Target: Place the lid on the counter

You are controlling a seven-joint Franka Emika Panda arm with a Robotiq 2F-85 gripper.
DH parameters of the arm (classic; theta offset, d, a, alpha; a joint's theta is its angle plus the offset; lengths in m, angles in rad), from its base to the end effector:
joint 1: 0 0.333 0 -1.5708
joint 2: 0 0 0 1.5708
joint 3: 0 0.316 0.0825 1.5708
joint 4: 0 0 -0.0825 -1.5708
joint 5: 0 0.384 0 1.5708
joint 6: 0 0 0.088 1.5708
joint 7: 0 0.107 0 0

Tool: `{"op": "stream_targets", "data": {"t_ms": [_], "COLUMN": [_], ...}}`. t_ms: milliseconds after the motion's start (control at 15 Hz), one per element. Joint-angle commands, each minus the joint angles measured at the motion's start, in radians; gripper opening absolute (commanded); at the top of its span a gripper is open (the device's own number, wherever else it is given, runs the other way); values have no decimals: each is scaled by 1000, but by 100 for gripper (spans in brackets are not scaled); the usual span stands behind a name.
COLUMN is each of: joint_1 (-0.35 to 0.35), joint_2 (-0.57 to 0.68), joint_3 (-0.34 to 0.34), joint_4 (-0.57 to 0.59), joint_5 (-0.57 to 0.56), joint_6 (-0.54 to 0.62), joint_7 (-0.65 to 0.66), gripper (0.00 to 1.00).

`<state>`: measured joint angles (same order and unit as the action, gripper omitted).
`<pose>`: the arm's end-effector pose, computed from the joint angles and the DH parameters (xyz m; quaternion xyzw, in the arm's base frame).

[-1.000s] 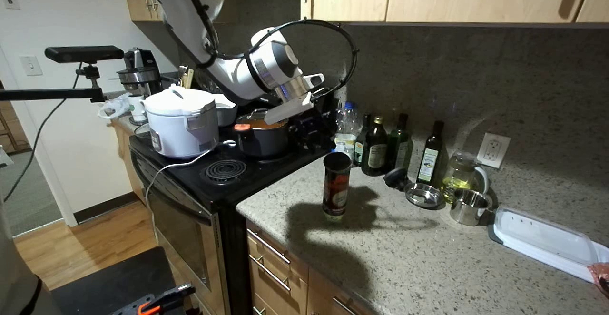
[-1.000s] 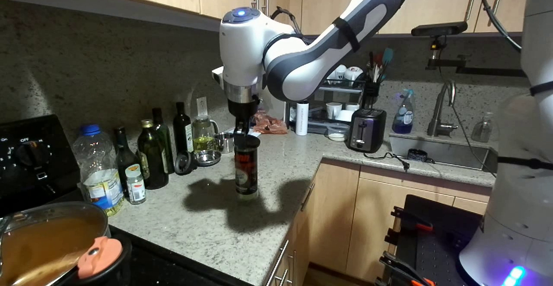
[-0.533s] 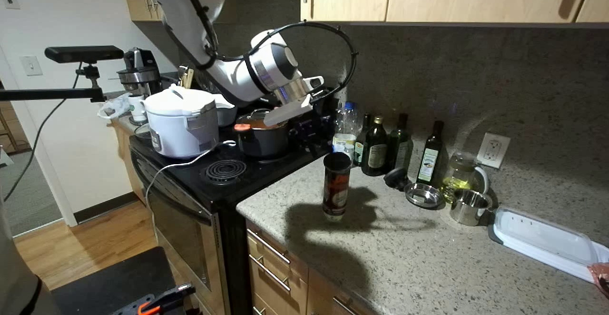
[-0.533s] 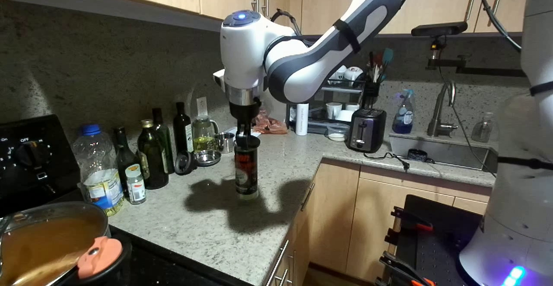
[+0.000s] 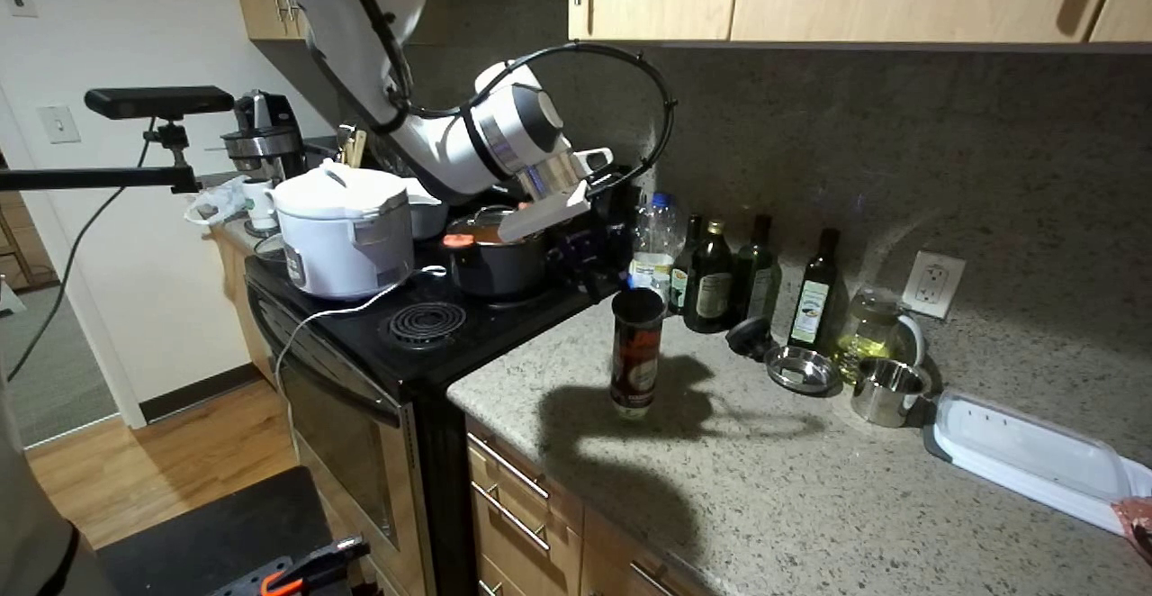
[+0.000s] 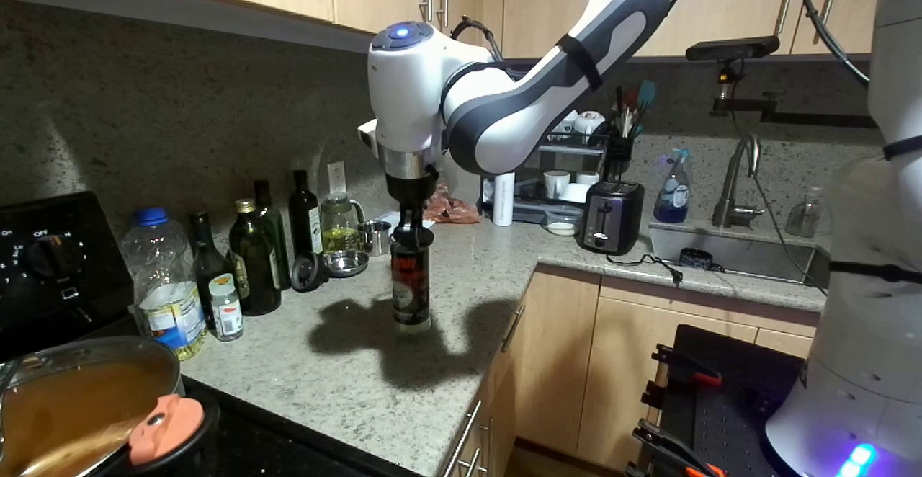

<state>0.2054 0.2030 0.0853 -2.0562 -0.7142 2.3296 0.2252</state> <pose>0.5702 0.1575 0.3485 0.9307 0.2608 0.0987 0.2367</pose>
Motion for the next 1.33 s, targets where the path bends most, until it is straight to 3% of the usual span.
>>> {"op": "stream_targets", "data": {"t_ms": [0, 467, 533, 600, 867, 1267], "joint_1": [2, -1, 0, 0, 4, 8], "joint_2": [-10, 0, 0, 1, -4, -22], "joint_3": [-2, -6, -6, -6, -5, 1], "joint_4": [-8, -14, -16, -17, -22, -27], "joint_5": [-33, -37, -37, -38, -46, -85], "joint_6": [-26, -35, -36, -36, -41, -44], "joint_7": [28, 31, 33, 34, 41, 60], "gripper": [49, 45, 38, 24, 2, 1]}}
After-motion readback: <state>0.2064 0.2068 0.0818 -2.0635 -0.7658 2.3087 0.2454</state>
